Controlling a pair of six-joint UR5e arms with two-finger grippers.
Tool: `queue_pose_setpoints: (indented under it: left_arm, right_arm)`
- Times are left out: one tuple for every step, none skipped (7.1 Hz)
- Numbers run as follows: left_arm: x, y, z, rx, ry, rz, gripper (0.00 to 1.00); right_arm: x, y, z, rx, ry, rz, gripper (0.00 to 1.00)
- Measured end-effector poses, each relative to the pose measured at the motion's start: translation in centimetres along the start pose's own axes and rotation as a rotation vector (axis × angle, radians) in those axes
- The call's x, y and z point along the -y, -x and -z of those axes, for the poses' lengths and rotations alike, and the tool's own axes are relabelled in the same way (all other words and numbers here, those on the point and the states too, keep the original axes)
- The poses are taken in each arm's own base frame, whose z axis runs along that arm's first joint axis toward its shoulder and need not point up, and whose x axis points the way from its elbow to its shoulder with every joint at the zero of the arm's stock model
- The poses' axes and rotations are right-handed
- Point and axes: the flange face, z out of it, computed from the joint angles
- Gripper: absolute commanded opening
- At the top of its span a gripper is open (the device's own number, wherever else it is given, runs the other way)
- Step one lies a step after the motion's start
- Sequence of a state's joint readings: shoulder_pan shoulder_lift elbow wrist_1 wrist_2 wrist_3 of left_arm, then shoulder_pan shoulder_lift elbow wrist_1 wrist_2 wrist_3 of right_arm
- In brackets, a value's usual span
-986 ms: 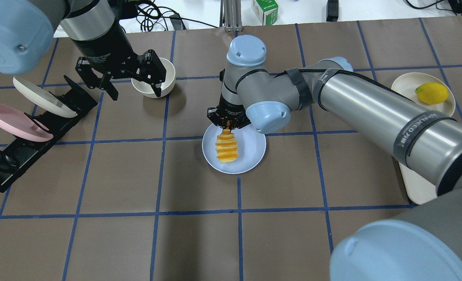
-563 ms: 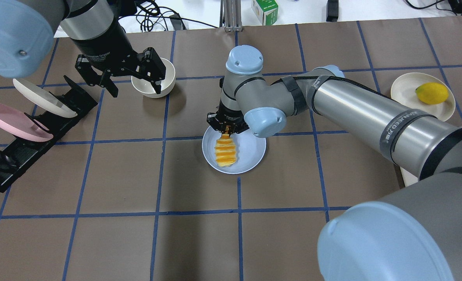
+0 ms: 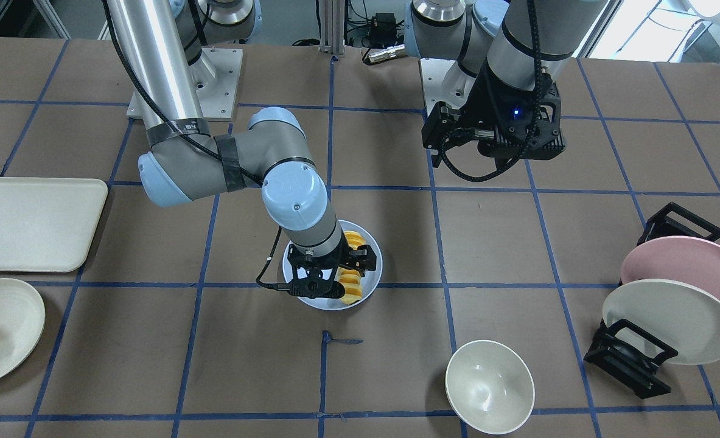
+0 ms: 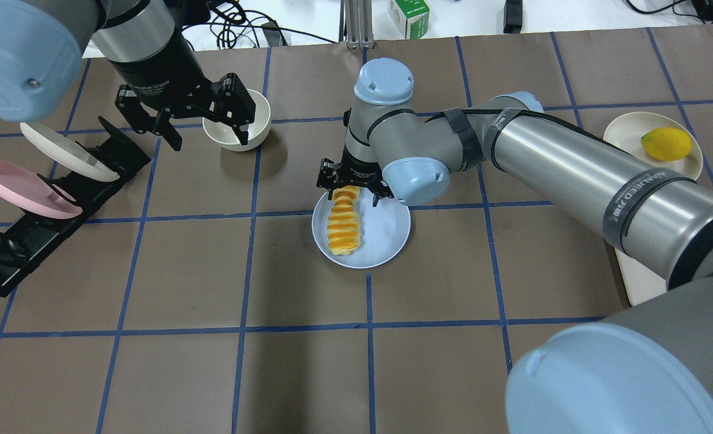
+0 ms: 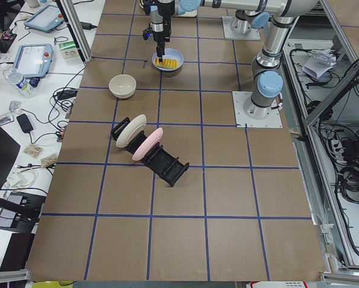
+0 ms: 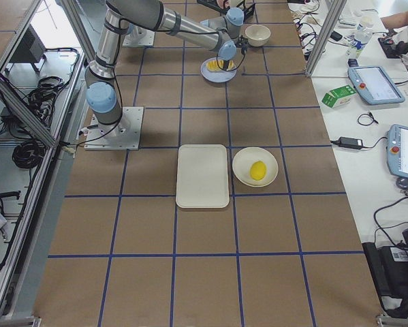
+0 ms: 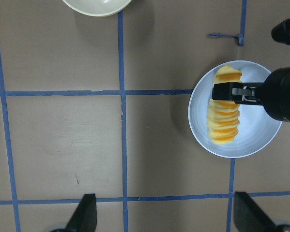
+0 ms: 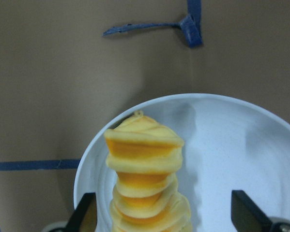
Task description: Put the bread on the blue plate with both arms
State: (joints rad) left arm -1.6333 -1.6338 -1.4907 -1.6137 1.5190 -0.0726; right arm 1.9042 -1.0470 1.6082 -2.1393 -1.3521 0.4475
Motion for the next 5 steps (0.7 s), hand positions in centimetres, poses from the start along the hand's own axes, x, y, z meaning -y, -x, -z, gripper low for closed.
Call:
queue_pose_setpoints:
  left_arm:
    - [0.0,0.1,0.0,0.000,0.000,0.002,1.00]
    - [0.0,0.1,0.0,0.000,-0.001,0.003,1.00]
    - [0.0,0.1,0.0,0.000,-0.001,0.004,1.00]
    - [0.0,0.1,0.0,-0.001,-0.001,0.006,1.00]
    - [0.0,0.1,0.0,-0.001,-0.001,0.007,1.00]
  right_arm:
    - [0.1,-1.0,1.6,-0.006,0.013,-0.015,1.00]
    - [0.5,-2.5,4.2,-0.010,0.013,-0.033,1.00]
    - [0.8,-4.8,7.8,-0.013,0.004,-0.042,1.00]
    - [1.0,-8.0,12.4,-0.014,-0.008,-0.041,1.00]
    - [0.1,-11.1,16.8,-0.017,-0.017,-0.033,1.00]
